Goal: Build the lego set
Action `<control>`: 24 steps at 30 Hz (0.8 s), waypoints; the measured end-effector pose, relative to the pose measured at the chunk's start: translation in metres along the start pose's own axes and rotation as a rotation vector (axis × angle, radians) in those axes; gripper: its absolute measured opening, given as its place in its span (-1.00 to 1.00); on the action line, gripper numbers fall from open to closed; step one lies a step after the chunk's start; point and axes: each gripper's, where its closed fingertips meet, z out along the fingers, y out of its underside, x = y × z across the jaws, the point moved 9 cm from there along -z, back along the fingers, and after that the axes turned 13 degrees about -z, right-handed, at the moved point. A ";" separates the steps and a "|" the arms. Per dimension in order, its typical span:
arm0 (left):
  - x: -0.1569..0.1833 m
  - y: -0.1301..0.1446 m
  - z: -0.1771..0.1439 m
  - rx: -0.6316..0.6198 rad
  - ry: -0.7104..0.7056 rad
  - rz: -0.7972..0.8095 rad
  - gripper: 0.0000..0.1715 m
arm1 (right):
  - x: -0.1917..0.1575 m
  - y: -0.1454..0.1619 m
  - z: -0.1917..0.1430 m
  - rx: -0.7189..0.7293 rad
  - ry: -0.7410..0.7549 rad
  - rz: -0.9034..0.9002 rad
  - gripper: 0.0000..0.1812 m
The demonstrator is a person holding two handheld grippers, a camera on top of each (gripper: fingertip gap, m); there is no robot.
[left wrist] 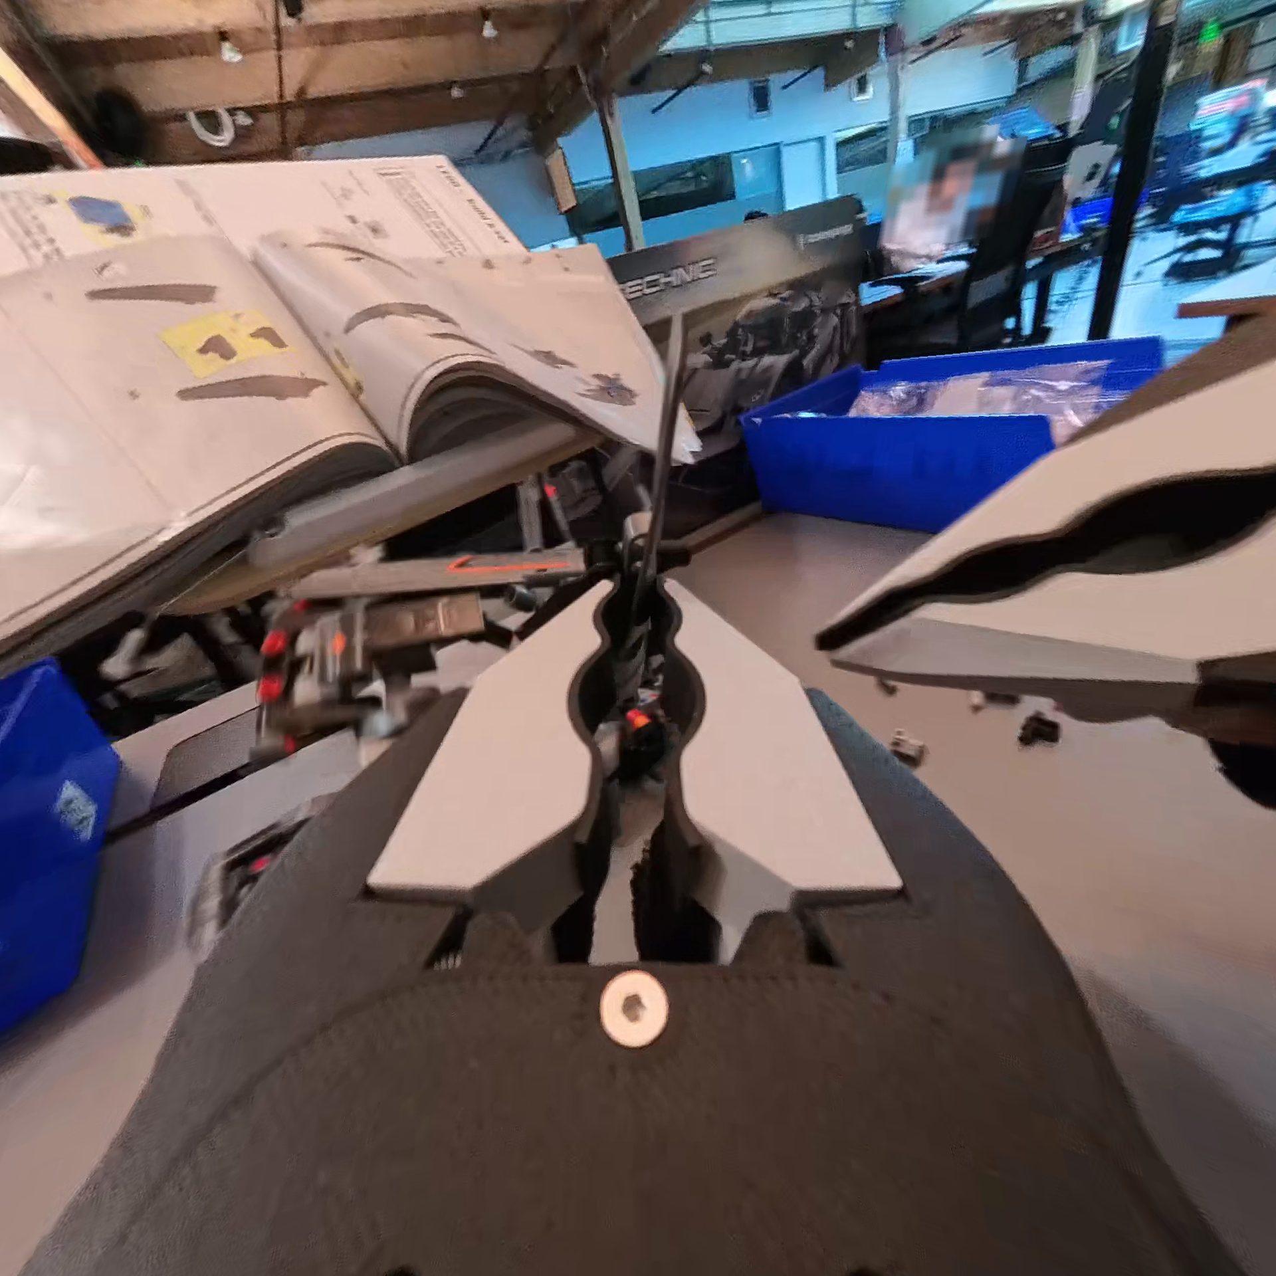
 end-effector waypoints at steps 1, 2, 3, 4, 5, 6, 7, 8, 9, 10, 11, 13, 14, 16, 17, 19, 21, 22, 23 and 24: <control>0.006 0.001 0.001 0.002 0.039 -0.002 -0.95 | 0.005 0.001 -0.004 0.013 0.011 0.006 -1.00; 0.011 0.002 0.001 0.007 0.069 0.004 -0.96 | 0.011 0.000 -0.009 0.042 0.016 0.019 -1.00; 0.012 0.001 0.002 0.003 0.068 0.017 -0.96 | 0.018 -0.002 -0.012 0.064 0.013 0.021 -1.00; 0.013 0.001 0.003 0.008 0.067 0.037 -0.95 | 0.024 -0.003 -0.013 0.063 0.020 -0.008 -1.00; 0.015 -0.001 0.002 0.026 0.093 0.045 -0.96 | 0.028 -0.004 -0.013 0.064 0.049 -0.055 -0.91; 0.017 -0.001 0.002 0.033 0.099 0.048 -0.95 | 0.031 -0.003 -0.012 0.065 0.052 -0.082 -0.90; 0.020 -0.001 0.002 0.033 0.104 0.066 -0.95 | 0.032 -0.002 -0.008 0.058 0.019 -0.075 -0.87; 0.024 0.000 0.003 0.030 0.115 0.089 -0.95 | 0.032 -0.001 -0.006 0.070 -0.002 -0.068 -0.87; 0.027 0.000 0.003 0.034 0.118 0.107 -0.95 | 0.033 -0.001 -0.007 0.091 -0.001 -0.060 -0.88; 0.029 -0.001 0.002 0.042 0.122 0.116 -0.95 | 0.033 0.000 -0.006 0.083 -0.018 -0.054 -0.94; 0.030 -0.001 0.002 0.042 0.123 0.130 -0.95 | 0.034 0.001 -0.007 0.083 -0.020 -0.058 -0.94; 0.032 -0.001 0.002 0.048 0.128 0.155 -0.95 | 0.033 0.001 -0.008 0.086 -0.021 -0.074 -0.95; 0.032 -0.001 0.002 0.048 0.133 0.171 -0.95 | 0.033 0.001 -0.009 0.077 -0.024 -0.092 -0.95; 0.033 0.000 0.002 0.039 0.134 0.201 -0.95 | 0.033 0.002 -0.009 0.064 -0.030 -0.133 -0.95; 0.032 0.000 0.002 0.039 0.139 0.204 -0.95 | 0.033 0.001 -0.009 0.059 -0.041 -0.140 -0.94; 0.032 0.001 0.001 0.031 0.142 0.254 -0.95 | 0.033 0.001 -0.008 0.036 -0.062 -0.181 -0.94; 0.033 0.003 0.001 0.009 0.139 0.326 -0.95 | 0.032 0.001 -0.007 -0.022 -0.088 -0.241 -0.94; 0.034 0.005 0.001 -0.004 0.131 0.366 -0.95 | 0.031 0.000 -0.006 -0.046 -0.097 -0.254 -0.94; 0.034 0.005 0.001 -0.008 0.124 0.389 -0.95 | 0.032 0.000 -0.005 -0.055 -0.109 -0.235 -0.94; 0.034 0.005 0.001 -0.003 0.127 0.389 -0.95 | 0.033 -0.001 -0.006 -0.050 -0.118 -0.209 -0.94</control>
